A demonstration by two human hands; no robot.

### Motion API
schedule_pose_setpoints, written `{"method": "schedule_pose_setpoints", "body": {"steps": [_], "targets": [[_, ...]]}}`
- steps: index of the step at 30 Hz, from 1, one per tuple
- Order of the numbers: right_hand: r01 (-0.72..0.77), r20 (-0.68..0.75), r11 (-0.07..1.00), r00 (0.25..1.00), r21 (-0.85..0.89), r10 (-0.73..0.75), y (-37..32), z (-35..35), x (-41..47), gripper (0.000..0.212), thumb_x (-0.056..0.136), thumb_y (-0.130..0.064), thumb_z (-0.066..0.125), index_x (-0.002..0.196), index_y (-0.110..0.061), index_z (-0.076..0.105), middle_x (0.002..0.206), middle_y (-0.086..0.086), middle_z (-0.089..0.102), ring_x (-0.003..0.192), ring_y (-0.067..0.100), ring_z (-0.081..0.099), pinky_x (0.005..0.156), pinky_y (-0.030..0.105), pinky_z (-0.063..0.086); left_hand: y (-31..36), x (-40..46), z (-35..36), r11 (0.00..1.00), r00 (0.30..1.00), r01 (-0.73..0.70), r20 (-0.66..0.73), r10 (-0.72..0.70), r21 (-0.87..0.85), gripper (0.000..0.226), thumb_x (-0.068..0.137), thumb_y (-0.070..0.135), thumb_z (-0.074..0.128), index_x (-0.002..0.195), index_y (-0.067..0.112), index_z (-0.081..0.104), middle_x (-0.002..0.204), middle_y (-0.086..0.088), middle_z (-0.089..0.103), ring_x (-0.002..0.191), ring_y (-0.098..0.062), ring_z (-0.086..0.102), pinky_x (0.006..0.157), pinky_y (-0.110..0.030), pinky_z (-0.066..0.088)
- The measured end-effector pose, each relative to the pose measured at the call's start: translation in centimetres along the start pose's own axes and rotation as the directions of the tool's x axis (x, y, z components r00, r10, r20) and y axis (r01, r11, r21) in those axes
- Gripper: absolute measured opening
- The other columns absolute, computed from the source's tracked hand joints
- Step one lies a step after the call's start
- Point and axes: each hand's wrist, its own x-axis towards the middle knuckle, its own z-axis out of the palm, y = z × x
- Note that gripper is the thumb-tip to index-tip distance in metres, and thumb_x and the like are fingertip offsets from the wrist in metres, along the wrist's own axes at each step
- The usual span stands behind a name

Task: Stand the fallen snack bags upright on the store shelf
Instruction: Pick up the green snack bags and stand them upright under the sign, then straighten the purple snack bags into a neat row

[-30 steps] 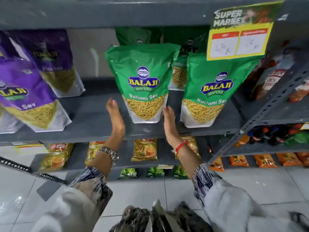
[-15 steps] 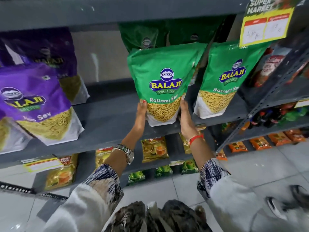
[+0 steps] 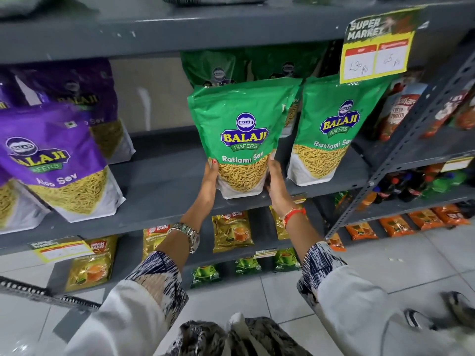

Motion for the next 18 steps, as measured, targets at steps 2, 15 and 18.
{"method": "schedule_pose_setpoints", "body": {"steps": [2,15,18], "targets": [[0.029,-0.051,0.999,0.998,0.034,-0.027,-0.6,0.1,-0.4,0.045,0.1,-0.035,0.036,0.138,-0.01,0.035,0.13,0.002,0.051,0.117,0.013,0.05,0.099,0.029,0.041,-0.2,-0.2,0.4,1.0,0.998,-0.018,-0.055,0.018,0.001,0.043,0.1,0.027,0.025,0.14,0.011,0.026,0.137,-0.006,0.045,0.108,-0.009,0.051,0.085,-0.012,0.049],[0.208,-0.097,0.977,0.973,-0.037,-0.211,6.1,5.3,-9.4,0.024,0.081,-0.037,0.055,0.087,-0.014,0.059,0.084,0.0,0.06,0.082,0.012,0.056,0.079,0.036,0.047,-3.5,-7.8,-7.1,0.962,0.493,-0.169,-0.827,0.27,0.213,0.021,0.092,0.011,0.039,0.101,-0.002,0.053,0.079,0.01,0.048,0.066,0.013,0.048,0.065,-0.01,0.037],[0.217,0.047,0.972,0.976,-0.09,-0.214,6.4,9.4,-10.4,0.022,0.08,-0.037,0.055,0.079,-0.016,0.06,0.08,0.003,0.061,0.081,0.017,0.057,0.08,0.046,0.049,-2.8,-8.6,-12.7,0.949,0.363,-0.196,-0.88,0.306,0.249,0.014,0.09,0.008,0.038,0.097,0.001,0.049,0.083,0.001,0.045,0.074,0.006,0.045,0.072,-0.016,0.035]]}}
